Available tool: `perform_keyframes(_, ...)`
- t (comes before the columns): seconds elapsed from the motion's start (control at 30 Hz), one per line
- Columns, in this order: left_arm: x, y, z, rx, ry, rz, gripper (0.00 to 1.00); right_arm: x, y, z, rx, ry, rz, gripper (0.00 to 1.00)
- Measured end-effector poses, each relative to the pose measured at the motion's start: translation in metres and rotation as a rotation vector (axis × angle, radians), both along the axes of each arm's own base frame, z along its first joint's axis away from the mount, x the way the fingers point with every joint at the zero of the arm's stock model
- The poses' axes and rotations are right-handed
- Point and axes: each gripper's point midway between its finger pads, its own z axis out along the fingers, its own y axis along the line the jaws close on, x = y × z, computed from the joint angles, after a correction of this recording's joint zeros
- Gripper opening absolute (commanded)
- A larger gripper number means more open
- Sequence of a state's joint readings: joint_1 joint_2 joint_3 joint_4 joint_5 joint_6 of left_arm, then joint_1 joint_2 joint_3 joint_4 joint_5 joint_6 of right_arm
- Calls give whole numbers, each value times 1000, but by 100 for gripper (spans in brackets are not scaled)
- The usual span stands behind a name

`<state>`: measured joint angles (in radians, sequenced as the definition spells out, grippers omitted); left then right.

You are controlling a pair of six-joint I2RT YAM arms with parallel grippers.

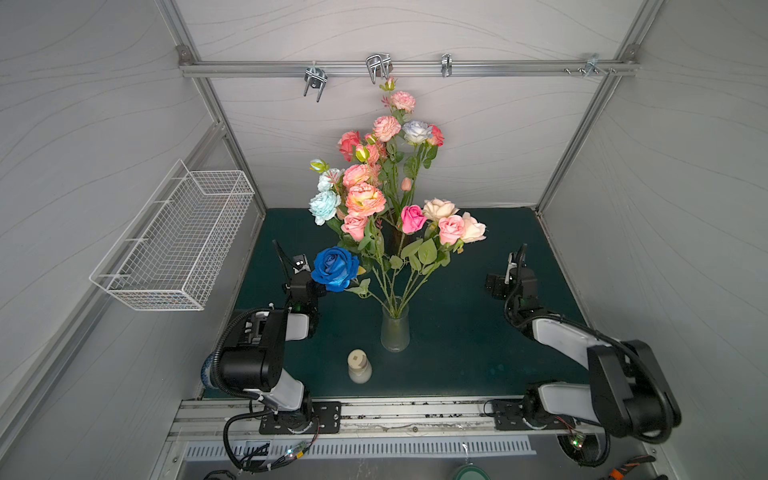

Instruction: Arrange the flowers into the vase

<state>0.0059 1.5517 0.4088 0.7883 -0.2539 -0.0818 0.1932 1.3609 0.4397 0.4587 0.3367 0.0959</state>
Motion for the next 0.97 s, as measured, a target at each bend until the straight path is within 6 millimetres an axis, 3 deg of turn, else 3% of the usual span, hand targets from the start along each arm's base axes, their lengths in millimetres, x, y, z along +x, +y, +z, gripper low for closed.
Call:
perform_keyframes(0.23,1,0,2,0,-7,-2,100,20,-4,-33,16,5,54,99)
perform_keyframes(0.57,1,0,2,0,-8,-1,100,25,12,-14,-8,-102,106,99)
perform_keyframes(0.77,1,0,2,0,-8,-1,100,27,-6,-13,-1,-107,31,99)
perform_keyframes(0.97,1,0,2,0,-8,-1,100,27,-8,-13,-5,-108,19,99)
